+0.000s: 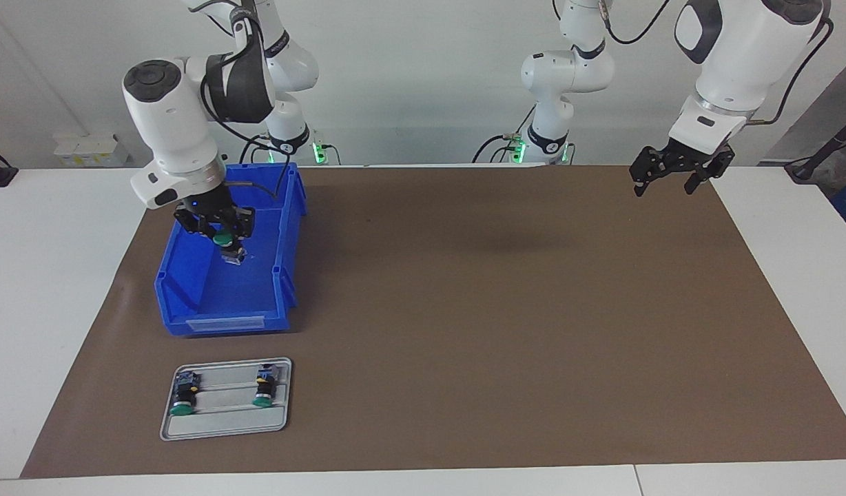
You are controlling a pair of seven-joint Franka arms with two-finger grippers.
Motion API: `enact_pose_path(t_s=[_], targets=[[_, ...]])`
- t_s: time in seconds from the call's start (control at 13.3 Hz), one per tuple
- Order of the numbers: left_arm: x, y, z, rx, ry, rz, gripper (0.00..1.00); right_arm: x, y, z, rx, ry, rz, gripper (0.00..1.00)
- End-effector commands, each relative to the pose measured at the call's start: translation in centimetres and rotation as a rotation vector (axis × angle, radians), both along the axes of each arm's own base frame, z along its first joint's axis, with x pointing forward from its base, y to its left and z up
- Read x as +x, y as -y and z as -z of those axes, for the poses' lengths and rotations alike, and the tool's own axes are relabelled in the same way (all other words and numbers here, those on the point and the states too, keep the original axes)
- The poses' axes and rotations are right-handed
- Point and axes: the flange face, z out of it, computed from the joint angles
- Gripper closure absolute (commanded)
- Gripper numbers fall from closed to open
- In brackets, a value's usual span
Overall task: Place and press button with both arms
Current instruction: 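Carry the green button with the right gripper into the blue bin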
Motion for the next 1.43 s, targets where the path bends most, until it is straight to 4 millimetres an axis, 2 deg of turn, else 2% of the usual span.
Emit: enact_pose_path(t_s=[0.0, 0.15, 0.45, 0.53, 1.13, 1.35], targets=[[-0.8, -0.2, -0.1, 0.002, 0.006, -0.011, 0.0, 2.1, 1.1, 3.5, 0.009, 0.024, -0.063, 1.0], [-0.8, -0.2, -0.1, 0.002, 0.006, -0.011, 0.0, 3.4, 1.3, 5.7, 0.01, 0.036, -0.09, 1.0], [-0.8, -0.2, -0.1, 0.002, 0.006, -0.011, 0.0, 4.5, 1.6, 9.8, 0.01, 0.007, -0.177, 1.0], [-0.8, -0.1, -0.1, 0.002, 0.006, -0.01, 0.0, 4.7, 2.4, 10.7, 0.011, 0.0, -0.186, 1.0], [-0.8, -0.1, -0.1, 0.002, 0.006, -0.01, 0.0, 3.6, 3.7, 13.8, 0.021, -0.049, -0.178, 1.0], [-0.8, -0.1, -0.1, 0.002, 0.006, -0.01, 0.0, 3.6, 3.4, 13.9, 0.052, -0.034, -0.157, 1.0]])
